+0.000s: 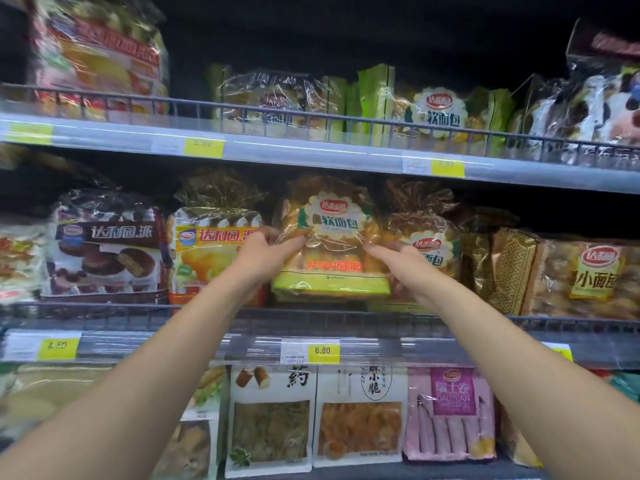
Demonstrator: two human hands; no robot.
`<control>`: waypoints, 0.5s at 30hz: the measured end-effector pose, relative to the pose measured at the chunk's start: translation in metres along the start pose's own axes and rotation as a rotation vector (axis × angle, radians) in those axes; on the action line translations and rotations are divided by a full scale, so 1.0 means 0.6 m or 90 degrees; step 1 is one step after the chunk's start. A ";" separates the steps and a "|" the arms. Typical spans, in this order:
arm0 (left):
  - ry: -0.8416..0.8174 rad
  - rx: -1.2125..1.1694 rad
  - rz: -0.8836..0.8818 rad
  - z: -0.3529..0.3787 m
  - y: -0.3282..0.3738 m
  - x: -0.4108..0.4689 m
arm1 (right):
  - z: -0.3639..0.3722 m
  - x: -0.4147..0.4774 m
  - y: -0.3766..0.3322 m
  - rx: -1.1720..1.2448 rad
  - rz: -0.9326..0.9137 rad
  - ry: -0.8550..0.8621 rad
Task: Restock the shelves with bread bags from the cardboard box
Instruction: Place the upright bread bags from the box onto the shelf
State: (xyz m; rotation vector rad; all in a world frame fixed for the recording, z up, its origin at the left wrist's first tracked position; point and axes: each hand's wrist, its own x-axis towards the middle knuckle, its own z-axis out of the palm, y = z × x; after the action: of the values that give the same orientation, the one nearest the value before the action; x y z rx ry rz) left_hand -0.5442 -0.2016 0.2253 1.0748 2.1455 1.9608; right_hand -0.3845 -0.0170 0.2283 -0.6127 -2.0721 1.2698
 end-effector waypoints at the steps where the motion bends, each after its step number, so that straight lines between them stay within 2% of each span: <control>1: 0.015 0.070 0.012 0.001 -0.002 0.011 | 0.005 0.009 0.000 -0.011 -0.003 0.009; 4: 0.032 0.334 0.033 0.003 -0.010 0.031 | 0.017 0.036 0.013 -0.070 -0.012 0.029; 6: 0.020 0.426 0.031 0.003 -0.015 0.033 | 0.026 0.045 0.022 -0.128 -0.012 0.043; 9: 0.001 0.492 0.029 -0.001 -0.021 0.022 | 0.038 0.042 0.029 -0.265 -0.028 0.063; 11: 0.024 0.486 0.039 -0.002 -0.030 0.010 | 0.047 0.030 0.032 -0.343 -0.052 0.091; 15: 0.147 0.480 0.193 0.002 -0.046 -0.023 | 0.059 0.003 0.045 -0.405 -0.155 0.215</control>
State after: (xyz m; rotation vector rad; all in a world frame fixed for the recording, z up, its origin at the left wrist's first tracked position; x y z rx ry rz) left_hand -0.5458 -0.2065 0.1945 1.3689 3.1404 1.4107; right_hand -0.4093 -0.0260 0.1922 -0.7541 -2.1578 0.3222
